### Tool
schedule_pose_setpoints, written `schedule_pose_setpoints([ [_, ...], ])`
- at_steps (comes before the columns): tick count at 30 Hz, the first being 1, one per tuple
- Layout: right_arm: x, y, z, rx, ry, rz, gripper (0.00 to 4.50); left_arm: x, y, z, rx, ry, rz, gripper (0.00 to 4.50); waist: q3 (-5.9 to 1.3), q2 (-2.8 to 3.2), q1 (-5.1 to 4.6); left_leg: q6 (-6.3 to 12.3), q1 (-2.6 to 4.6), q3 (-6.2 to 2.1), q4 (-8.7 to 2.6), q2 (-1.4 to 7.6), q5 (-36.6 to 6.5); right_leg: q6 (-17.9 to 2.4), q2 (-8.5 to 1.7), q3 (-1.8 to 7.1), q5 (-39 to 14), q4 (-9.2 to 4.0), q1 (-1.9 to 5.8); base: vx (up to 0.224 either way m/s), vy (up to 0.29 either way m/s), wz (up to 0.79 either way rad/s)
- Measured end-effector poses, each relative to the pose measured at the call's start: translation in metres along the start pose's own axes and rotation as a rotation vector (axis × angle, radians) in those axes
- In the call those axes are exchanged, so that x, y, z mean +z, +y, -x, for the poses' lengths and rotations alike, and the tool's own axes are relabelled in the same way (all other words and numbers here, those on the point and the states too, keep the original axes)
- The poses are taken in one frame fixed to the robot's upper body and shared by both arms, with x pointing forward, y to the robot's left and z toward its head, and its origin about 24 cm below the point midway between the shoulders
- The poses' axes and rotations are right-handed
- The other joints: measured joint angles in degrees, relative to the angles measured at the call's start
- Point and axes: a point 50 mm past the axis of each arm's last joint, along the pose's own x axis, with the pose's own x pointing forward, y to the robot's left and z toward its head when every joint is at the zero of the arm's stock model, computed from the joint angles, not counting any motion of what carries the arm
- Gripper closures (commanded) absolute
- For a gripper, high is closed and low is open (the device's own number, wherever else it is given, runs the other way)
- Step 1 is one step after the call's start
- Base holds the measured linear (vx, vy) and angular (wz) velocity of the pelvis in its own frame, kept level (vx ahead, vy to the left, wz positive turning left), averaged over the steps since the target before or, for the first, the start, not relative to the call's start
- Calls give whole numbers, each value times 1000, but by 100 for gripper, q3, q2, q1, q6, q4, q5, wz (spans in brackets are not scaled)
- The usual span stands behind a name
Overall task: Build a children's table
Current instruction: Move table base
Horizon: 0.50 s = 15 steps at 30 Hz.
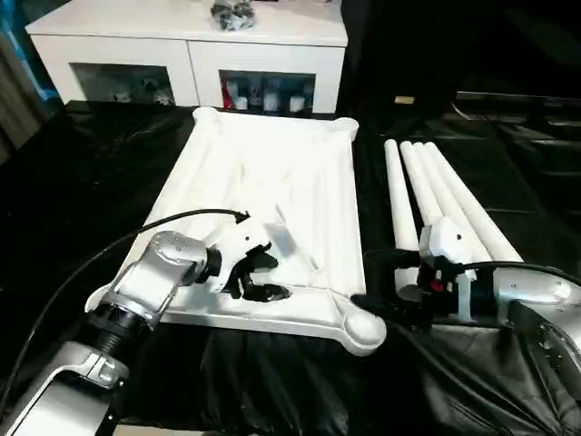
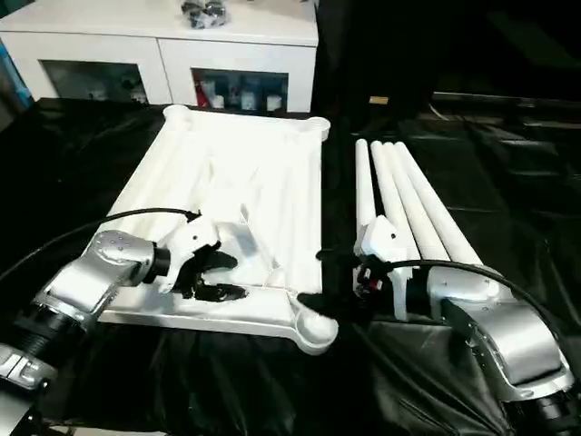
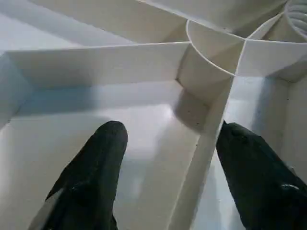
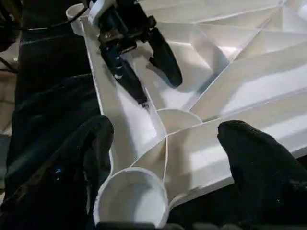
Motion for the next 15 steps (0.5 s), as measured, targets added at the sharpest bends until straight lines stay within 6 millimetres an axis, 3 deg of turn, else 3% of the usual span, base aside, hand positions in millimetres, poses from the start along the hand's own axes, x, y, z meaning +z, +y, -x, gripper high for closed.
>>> schedule_pose_setpoints([
  [3,-1,1,0,11,8,0,53,0,1,1,-10,6,2,185,0,0,8,-3,-1,0,-10,1,3,0,1,-1,0,0,-6,0,0,0],
  [15,-1,6,1,66,46,-10,53,1,-1,2,-56,44,-31,264,0,0,10,-8,-3,2,-13,3,7,0,2,-1,0,0,-11,0,0,0],
])
